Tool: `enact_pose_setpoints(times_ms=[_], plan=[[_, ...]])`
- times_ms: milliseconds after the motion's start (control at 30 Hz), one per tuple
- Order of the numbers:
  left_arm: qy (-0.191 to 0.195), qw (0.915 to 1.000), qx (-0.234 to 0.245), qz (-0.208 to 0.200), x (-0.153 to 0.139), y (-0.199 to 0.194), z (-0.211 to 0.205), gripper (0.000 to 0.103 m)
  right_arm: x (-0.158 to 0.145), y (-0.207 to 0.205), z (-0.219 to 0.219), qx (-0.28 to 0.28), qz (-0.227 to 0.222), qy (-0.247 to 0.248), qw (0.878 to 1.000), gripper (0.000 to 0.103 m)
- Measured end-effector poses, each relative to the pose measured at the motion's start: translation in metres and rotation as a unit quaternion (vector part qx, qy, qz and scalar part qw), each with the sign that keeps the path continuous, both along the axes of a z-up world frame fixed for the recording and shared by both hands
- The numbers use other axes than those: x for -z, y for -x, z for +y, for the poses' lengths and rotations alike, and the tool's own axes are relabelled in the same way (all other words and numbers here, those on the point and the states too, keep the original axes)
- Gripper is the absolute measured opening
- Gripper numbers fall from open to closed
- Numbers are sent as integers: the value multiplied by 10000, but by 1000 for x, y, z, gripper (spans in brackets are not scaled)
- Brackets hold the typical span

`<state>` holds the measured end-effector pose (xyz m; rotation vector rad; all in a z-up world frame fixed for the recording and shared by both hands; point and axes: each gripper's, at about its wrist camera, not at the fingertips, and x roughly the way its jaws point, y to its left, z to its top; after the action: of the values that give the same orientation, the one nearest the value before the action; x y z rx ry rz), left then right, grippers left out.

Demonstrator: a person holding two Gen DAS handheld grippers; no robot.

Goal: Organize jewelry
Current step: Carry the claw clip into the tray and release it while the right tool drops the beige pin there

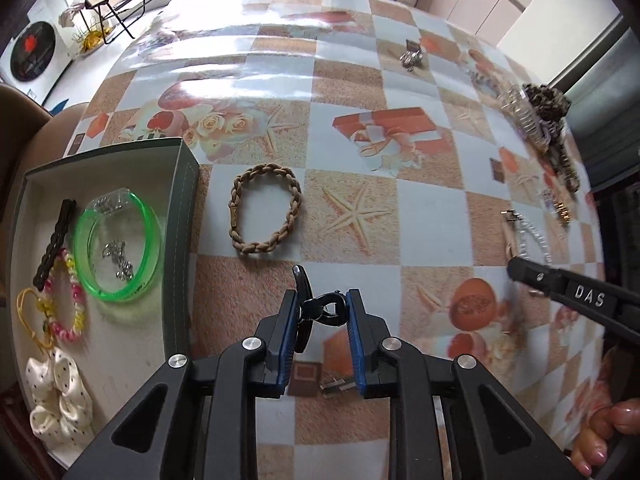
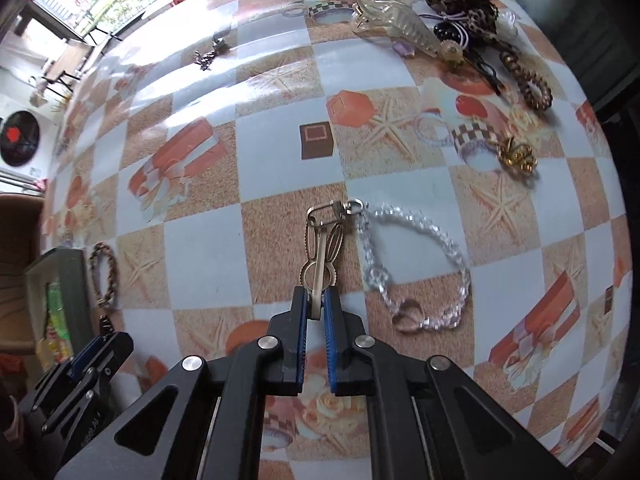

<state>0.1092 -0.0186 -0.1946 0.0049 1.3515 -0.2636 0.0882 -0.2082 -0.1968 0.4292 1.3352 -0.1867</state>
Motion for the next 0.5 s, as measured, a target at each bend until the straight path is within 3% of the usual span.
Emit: enact_pose_setpoints(times_ms=[267,500], plan=[[190,9997,69,-127,-26,16,10,27,-17,30,-28,-121,-154,-455,9988,9],[284,9993,141,-188,-40,31,7,27,-27,50,-27,-165,-163,-654,9976,9]])
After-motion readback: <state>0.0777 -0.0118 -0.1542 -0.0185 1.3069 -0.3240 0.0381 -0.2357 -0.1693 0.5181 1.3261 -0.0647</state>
